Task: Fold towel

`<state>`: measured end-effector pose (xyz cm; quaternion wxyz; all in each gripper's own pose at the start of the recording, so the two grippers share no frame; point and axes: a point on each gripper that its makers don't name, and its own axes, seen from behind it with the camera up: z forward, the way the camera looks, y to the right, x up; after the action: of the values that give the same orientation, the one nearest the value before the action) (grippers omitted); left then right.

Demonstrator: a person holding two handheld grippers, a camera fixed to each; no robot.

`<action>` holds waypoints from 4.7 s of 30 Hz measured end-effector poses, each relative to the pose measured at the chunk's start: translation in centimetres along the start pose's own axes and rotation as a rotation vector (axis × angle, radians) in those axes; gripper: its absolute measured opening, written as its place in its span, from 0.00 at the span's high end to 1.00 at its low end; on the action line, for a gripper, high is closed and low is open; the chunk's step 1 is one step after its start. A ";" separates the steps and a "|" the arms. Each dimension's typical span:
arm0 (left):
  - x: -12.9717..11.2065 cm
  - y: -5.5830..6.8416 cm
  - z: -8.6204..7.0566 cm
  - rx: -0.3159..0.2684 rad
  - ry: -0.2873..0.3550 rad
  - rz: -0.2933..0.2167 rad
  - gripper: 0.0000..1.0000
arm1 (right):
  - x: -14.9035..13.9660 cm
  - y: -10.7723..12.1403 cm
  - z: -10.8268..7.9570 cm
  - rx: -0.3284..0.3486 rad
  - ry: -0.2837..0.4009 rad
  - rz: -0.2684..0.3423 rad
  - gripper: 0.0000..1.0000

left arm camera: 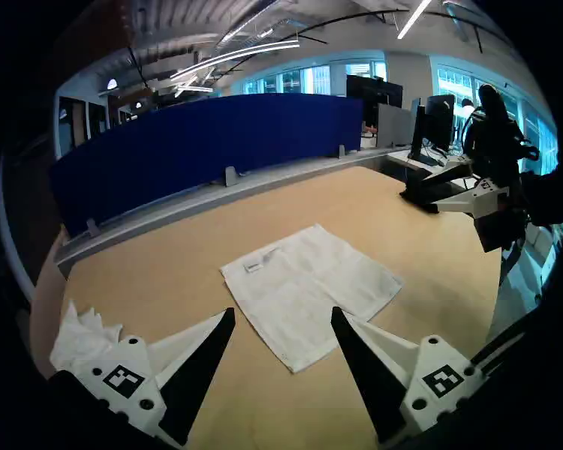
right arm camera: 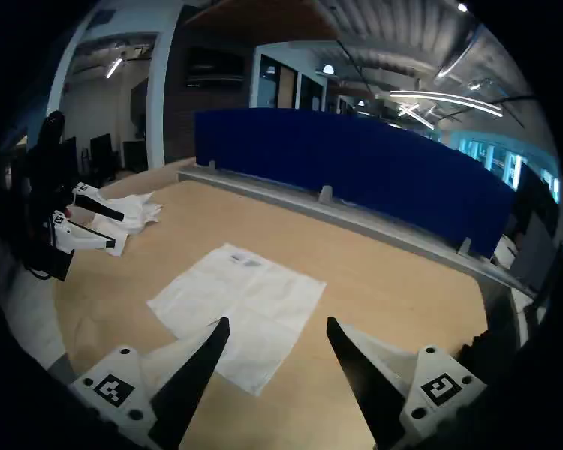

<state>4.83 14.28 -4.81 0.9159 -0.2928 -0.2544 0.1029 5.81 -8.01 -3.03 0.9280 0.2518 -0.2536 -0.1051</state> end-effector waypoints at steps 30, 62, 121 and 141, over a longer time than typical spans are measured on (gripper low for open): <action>-12.3 1.4 8.3 -0.096 -0.298 -0.008 0.06 | -13.8 -2.0 6.1 0.083 -0.270 -0.002 0.01; -15.4 2.4 9.1 -0.081 -0.382 0.033 0.54 | -17.9 -4.1 7.1 0.118 -0.317 -0.007 0.56; -7.1 4.4 0.9 -0.013 -0.292 -0.126 0.91 | -9.0 -4.6 -1.8 0.095 -0.243 0.068 0.87; -3.9 2.5 3.2 0.015 -0.264 -0.157 0.91 | -7.4 -2.5 0.3 0.061 -0.256 0.056 0.87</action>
<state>-0.23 16.53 -5.67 0.8819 -0.2492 -0.3939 0.0702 -0.74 -7.87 -7.21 0.8825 0.2572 -0.3801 -0.1029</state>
